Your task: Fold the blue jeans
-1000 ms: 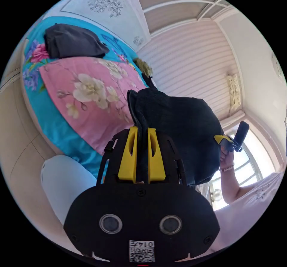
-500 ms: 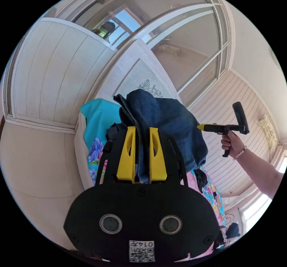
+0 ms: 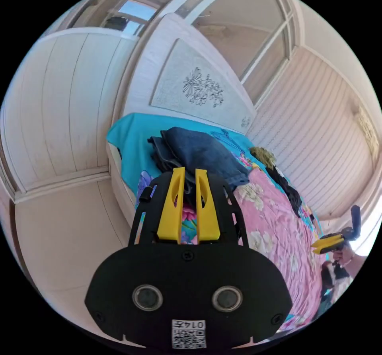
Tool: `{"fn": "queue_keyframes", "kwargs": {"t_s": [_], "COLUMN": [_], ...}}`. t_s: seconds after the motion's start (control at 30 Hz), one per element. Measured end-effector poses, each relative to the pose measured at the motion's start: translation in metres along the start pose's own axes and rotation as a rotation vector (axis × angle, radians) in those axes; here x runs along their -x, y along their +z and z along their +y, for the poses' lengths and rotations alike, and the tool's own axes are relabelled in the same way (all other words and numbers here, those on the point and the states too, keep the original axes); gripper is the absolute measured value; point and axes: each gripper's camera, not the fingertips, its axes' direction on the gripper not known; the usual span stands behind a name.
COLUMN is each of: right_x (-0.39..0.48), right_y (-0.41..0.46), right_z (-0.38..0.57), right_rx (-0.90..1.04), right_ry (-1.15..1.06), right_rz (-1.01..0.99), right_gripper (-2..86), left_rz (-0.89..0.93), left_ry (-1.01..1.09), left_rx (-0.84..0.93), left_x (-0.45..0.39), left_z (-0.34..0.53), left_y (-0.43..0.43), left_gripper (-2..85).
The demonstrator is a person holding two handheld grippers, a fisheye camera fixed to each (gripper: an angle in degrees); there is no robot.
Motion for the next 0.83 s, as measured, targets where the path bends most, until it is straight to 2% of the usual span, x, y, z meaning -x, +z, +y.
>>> {"fn": "queue_keyframes", "kwargs": {"t_s": [0.07, 0.13, 0.2, 0.27, 0.4, 0.47, 0.57, 0.7, 0.83], "right_x": [-0.011, -0.013, -0.011, -0.001, 0.024, 0.041, 0.054, 0.053, 0.036], "right_y": [-0.020, -0.041, -0.064, -0.097, -0.141, -0.163, -0.184, -0.204, -0.209], "right_z": [0.093, 0.165, 0.237, 0.329, 0.452, 0.522, 0.589, 0.643, 0.688], "right_rx": [-0.034, -0.056, -0.076, -0.132, -0.210, -0.226, -0.272, -0.344, -0.305], "right_ry": [0.224, 0.393, 0.553, 0.759, 1.024, 1.165, 1.274, 1.330, 1.375], "right_rz": [0.022, 0.093, 0.161, 0.244, 0.415, 0.532, 0.585, 0.606, 0.637], "right_gripper": [7.9, 7.9, 8.0, 8.3, 9.3, 9.9, 10.7, 11.2, 11.8], "left_rz": [0.020, 0.041, 0.149, 0.335, 0.604, 0.780, 0.984, 1.163, 1.285], "left_ry": [0.178, 0.264, 0.367, 0.485, 0.630, 0.738, 0.864, 1.027, 1.147], "left_rx": [0.011, 0.009, 0.035, 0.101, 0.147, 0.207, 0.257, 0.333, 0.544], "left_x": [-0.068, -0.125, -0.188, -0.277, -0.414, -0.510, -0.624, -0.746, -0.873], "left_z": [0.026, 0.048, 0.070, 0.097, 0.142, 0.175, 0.221, 0.287, 0.377], "left_y": [-0.033, -0.051, -0.059, -0.059, -0.055, -0.055, -0.066, -0.081, -0.077], "left_gripper": [5.0, 5.1, 5.6, 6.5, 6.8, 6.8, 6.8, 6.8, 7.2]}}
